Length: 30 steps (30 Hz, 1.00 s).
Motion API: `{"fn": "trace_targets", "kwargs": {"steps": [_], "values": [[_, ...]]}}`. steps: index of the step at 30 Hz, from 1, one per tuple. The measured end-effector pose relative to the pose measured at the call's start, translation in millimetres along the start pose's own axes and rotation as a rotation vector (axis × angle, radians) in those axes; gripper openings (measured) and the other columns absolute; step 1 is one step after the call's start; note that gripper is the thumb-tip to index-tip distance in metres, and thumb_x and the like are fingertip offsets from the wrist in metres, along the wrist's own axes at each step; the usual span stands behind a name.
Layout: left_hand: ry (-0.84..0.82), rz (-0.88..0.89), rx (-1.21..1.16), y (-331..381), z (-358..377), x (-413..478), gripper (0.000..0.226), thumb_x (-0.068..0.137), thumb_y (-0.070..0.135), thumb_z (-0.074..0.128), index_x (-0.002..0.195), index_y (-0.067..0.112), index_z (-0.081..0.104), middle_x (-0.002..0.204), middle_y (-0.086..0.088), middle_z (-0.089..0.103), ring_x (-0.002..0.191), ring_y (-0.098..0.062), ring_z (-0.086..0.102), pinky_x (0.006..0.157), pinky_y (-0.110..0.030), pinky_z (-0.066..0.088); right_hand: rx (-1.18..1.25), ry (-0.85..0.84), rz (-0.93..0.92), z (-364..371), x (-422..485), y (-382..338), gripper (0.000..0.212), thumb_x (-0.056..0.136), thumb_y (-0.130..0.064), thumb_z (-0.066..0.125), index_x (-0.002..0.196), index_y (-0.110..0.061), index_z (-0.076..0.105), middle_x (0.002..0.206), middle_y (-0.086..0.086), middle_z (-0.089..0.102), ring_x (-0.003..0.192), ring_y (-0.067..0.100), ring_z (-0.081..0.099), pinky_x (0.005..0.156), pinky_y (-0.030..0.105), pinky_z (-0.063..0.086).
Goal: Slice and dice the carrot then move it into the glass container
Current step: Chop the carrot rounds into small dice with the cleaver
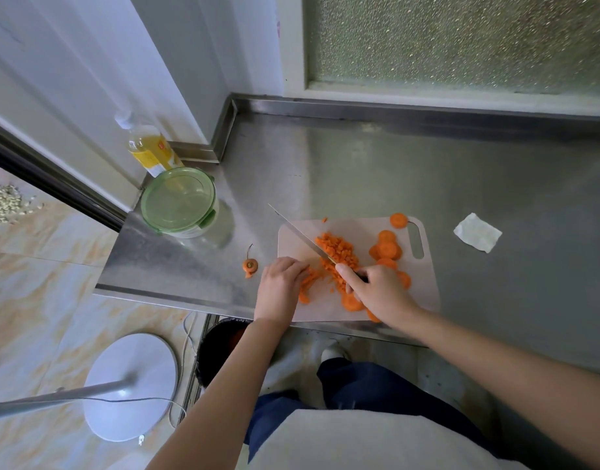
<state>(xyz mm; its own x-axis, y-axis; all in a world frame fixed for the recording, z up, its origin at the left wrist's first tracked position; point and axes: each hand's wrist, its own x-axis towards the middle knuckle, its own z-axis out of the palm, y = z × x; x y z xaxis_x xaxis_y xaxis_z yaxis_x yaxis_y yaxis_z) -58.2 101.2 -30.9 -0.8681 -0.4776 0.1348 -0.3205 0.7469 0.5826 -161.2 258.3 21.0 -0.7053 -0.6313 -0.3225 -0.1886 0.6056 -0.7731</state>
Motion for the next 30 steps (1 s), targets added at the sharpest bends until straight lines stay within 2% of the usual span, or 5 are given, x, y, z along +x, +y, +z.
{"fn": "trace_targets", "kwargs": {"steps": [5,11,19,23,30], "values": [[-0.212,-0.033,0.074,1,3,0,0.028,0.093,0.005,0.049,0.118,0.006,0.062,0.125,-0.009,0.056,0.117,-0.026,0.05,0.099,-0.029,0.035,0.036,-0.002,-0.011,0,0,2,0.051,0.094,-0.048,0.048,0.054,-0.018,0.056,0.038,-0.015,0.049,0.042,0.002,0.049,0.052,0.015,0.035],[-0.447,0.109,0.145,-5,-18,-6,0.071,0.083,0.018,0.057,0.146,0.009,0.026,0.147,-0.005,0.031,0.137,-0.019,0.026,0.116,-0.028,0.014,0.074,0.004,-0.011,0,1,7,0.049,0.093,-0.048,0.048,0.053,-0.021,0.055,0.044,-0.007,0.053,0.046,0.002,0.051,0.059,0.022,0.043],[-0.303,0.057,0.123,-3,1,-3,0.053,0.086,0.022,0.062,0.134,0.007,0.046,0.128,-0.006,0.047,0.118,-0.022,0.043,0.101,-0.028,0.033,0.052,-0.006,-0.01,3,-2,6,0.05,0.093,-0.049,0.048,0.054,-0.018,0.055,0.044,-0.006,0.051,0.048,0.007,0.05,0.06,0.029,0.044],[-0.192,0.012,0.149,2,12,-4,0.038,0.086,0.019,0.061,0.122,0.006,0.056,0.118,-0.008,0.052,0.111,-0.025,0.046,0.096,-0.029,0.037,0.109,-0.032,0.026,6,-3,2,0.05,0.096,-0.045,0.046,0.054,-0.019,0.053,0.04,-0.01,0.052,0.043,0.001,0.048,0.05,0.012,0.036],[-0.148,-0.058,0.138,2,21,-11,0.049,0.08,0.022,0.063,0.123,0.002,0.053,0.116,-0.01,0.055,0.11,-0.028,0.049,0.099,-0.035,0.04,0.12,-0.06,0.104,15,-1,0,0.054,0.098,-0.047,0.04,0.054,-0.017,0.05,0.037,-0.008,0.046,0.038,0.004,0.043,0.048,0.017,0.032]]}}
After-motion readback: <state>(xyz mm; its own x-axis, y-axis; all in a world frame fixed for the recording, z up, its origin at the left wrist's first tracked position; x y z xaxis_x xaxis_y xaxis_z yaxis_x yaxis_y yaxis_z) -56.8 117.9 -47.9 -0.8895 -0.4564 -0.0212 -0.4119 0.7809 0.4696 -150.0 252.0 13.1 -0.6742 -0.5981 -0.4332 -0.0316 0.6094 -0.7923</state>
